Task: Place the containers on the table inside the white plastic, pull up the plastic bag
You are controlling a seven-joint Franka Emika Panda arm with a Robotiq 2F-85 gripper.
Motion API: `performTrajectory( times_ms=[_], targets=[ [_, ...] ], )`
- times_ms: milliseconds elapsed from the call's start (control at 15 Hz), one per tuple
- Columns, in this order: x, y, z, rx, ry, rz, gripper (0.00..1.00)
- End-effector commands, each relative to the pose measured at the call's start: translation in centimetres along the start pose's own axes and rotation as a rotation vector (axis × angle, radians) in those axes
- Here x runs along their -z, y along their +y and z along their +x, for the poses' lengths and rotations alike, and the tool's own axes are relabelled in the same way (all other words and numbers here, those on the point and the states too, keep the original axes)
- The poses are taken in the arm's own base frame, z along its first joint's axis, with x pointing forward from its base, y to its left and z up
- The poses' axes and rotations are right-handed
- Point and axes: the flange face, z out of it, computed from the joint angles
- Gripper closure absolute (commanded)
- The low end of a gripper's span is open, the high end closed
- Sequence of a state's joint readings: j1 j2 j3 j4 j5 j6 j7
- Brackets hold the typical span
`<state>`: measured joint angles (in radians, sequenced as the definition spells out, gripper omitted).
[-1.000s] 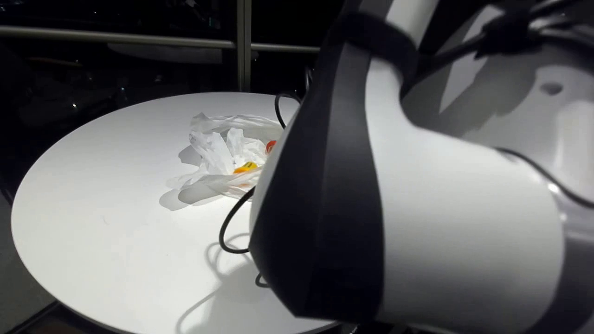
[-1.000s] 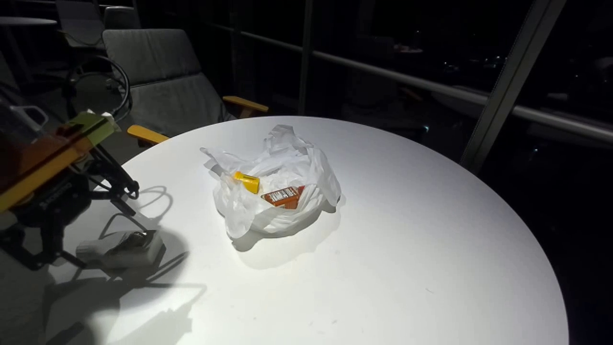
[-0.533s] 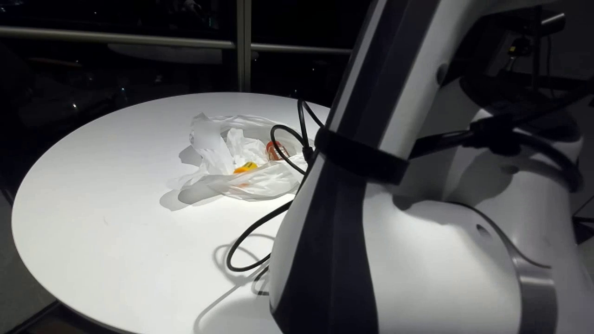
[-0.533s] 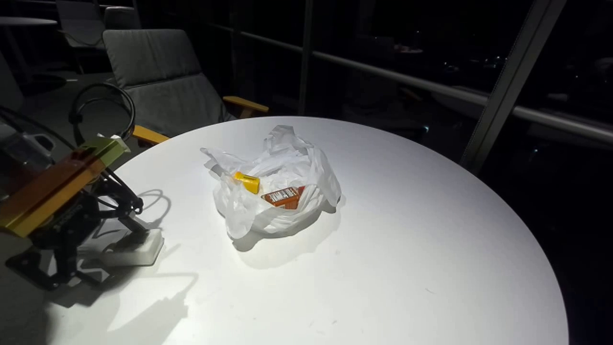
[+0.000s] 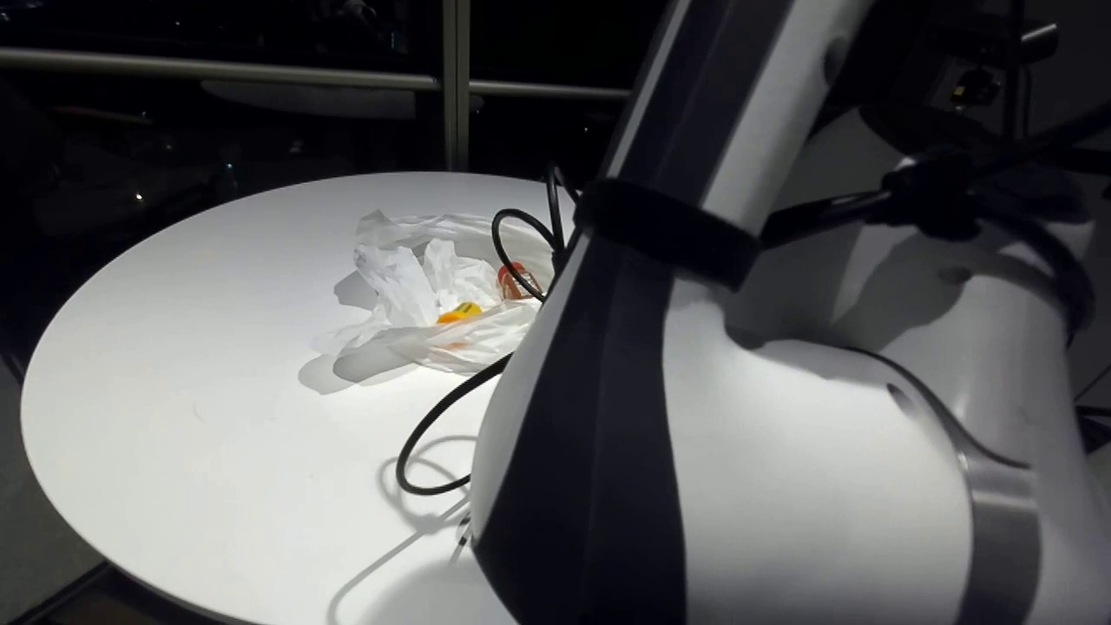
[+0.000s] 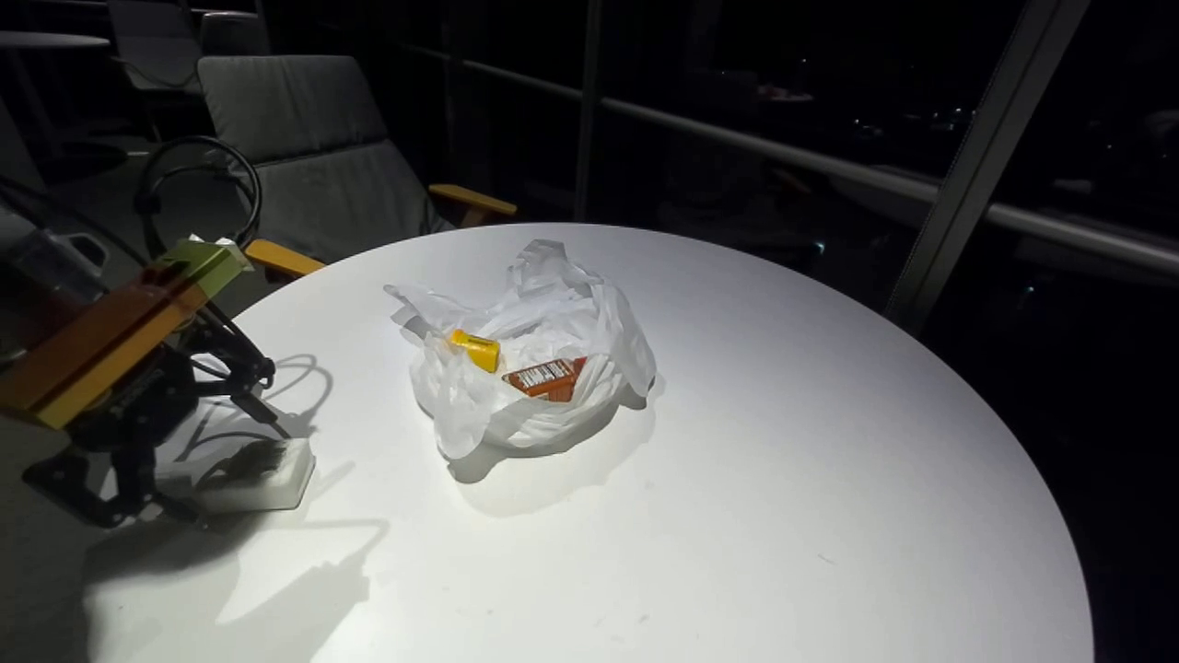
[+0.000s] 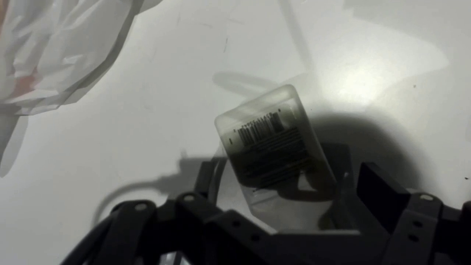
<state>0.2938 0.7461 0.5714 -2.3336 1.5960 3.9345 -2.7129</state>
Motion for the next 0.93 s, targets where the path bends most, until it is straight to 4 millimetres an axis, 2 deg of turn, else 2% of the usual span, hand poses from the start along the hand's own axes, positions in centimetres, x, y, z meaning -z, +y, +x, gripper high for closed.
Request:
performTrajectory(
  times_ms=[0,200,267,400,533,667,867],
  targets=[
    [-0.3,1.7,0.5,-0.004,0.010,-0.016,0.00],
    [-1.1,1.7,1.0,-0.005,-0.005,-0.013,0.00],
    [-1.3,1.4,1.0,-0.003,-0.016,-0.007,0.18],
    [-1.8,0.8,0.8,0.002,-0.036,0.005,0.34],
    [-1.4,0.3,0.2,0.003,-0.059,0.011,0.51],
    [-0.1,0.6,-0.2,-0.011,-0.080,-0.008,0.63],
    [2.8,1.6,-0.7,-0.072,-0.146,-0.034,0.64]
  ],
)
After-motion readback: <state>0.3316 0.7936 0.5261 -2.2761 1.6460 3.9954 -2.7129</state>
